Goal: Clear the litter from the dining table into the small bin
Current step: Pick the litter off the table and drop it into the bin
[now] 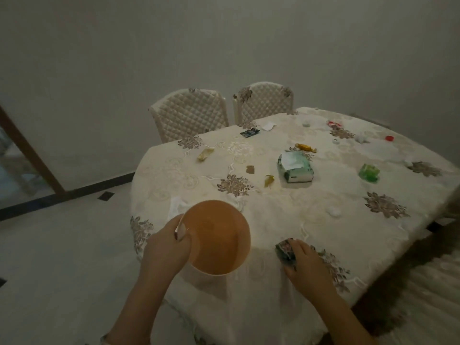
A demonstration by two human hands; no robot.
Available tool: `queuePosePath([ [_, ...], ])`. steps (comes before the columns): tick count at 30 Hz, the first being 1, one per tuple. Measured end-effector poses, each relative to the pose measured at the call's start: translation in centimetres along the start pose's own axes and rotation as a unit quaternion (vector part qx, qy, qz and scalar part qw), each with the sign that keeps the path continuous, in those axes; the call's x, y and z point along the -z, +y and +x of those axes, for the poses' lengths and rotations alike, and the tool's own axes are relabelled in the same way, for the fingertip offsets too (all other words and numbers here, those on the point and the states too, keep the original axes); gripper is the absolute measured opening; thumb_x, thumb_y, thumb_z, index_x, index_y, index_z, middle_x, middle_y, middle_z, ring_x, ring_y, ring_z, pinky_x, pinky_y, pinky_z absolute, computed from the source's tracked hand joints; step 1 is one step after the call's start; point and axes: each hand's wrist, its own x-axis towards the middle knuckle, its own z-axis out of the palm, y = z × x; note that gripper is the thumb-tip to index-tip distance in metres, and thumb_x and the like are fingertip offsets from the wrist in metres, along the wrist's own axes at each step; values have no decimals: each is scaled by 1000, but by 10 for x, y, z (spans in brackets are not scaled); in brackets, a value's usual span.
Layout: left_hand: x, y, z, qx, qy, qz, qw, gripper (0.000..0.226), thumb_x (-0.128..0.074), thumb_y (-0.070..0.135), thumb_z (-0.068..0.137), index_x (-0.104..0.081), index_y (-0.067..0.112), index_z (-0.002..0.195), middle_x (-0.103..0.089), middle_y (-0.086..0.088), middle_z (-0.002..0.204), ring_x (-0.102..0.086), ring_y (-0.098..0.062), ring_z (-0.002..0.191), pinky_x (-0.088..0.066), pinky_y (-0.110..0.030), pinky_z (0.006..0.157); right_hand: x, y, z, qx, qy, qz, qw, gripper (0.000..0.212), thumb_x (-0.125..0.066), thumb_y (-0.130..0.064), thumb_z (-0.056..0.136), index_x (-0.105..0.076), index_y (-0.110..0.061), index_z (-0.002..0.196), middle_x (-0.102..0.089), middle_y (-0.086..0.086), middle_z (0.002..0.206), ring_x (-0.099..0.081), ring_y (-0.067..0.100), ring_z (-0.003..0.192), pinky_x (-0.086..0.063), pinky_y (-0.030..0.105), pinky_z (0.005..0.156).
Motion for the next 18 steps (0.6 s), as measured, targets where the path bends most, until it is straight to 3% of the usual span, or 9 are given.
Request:
queuePosePath([
  [3, -7, 1, 15, 11, -6, -1, 1000, 40, -45, 27, 88, -52, 29, 127, -58, 12, 72, -56, -6, 71, -42, -28, 63, -19, 10, 18, -18, -38, -20, 999, 53, -50, -24, 89, -29, -19, 136, -36, 6, 143, -35, 26, 125, -33, 38, 103],
  [5, -10, 1, 22, 15, -10, -1, 1000, 41, -46, 24, 87, -53, 30, 126, -60, 9, 73, -58, -10, 72, -43, -25, 61, -28, 16, 26, -35, -53, -39, 997, 50, -47, -22, 90, -28, -18, 137, -37, 5, 142, -36, 26, 124, -33, 37, 104],
  [8, -12, 1, 29, 16, -16, 3, 1000, 43, -47, 22, 86, -52, 30, 127, -63, 6, 77, -59, -13, 74, -44, -23, 64, -36, 22, 33, -32, -30, -56, 997, 40, -47, -17, 91, -40, -14, 130, -49, 8, 133, -43, 28, 117, -36, 36, 98],
  [11, -11, 2, 33, 16, -20, 9, 1000, 42, -47, 23, 86, -52, 30, 127, -59, 8, 74, -57, -11, 73, -43, -24, 65, -32, 16, 36, -3, 42, 6, 999, 26, -50, -11, 89, -57, -11, 115, -65, 14, 112, -58, 31, 97, -50, 41, 80],
  [14, -9, 1, 35, 9, -23, 9, 1000, 41, -47, 23, 86, -52, 30, 127, -57, 11, 72, -56, -8, 73, -41, -22, 63, 0, -16, 38, 26, 190, 102, 976, 20, -49, -16, 91, -61, -9, 106, -70, 13, 93, -64, 29, 81, -52, 36, 66],
  [16, -7, -1, 37, 2, -27, 13, 1000, 41, -47, 23, 87, -51, 30, 127, -54, 13, 71, -52, -5, 69, -37, -18, 59, 34, -51, 35, 73, 291, 190, 935, 26, -51, -23, 88, -60, -6, 105, -68, 6, 89, -63, 19, 79, -49, 23, 69],
  [18, -5, -4, 40, -8, -29, 17, 999, 41, -45, 22, 88, -50, 30, 128, -53, 14, 69, -49, -2, 66, -35, -16, 57, 62, -90, 29, 161, 317, 227, 907, 30, -48, -24, 86, -60, -3, 104, -61, -2, 88, -56, 4, 80, -43, 6, 72],
])
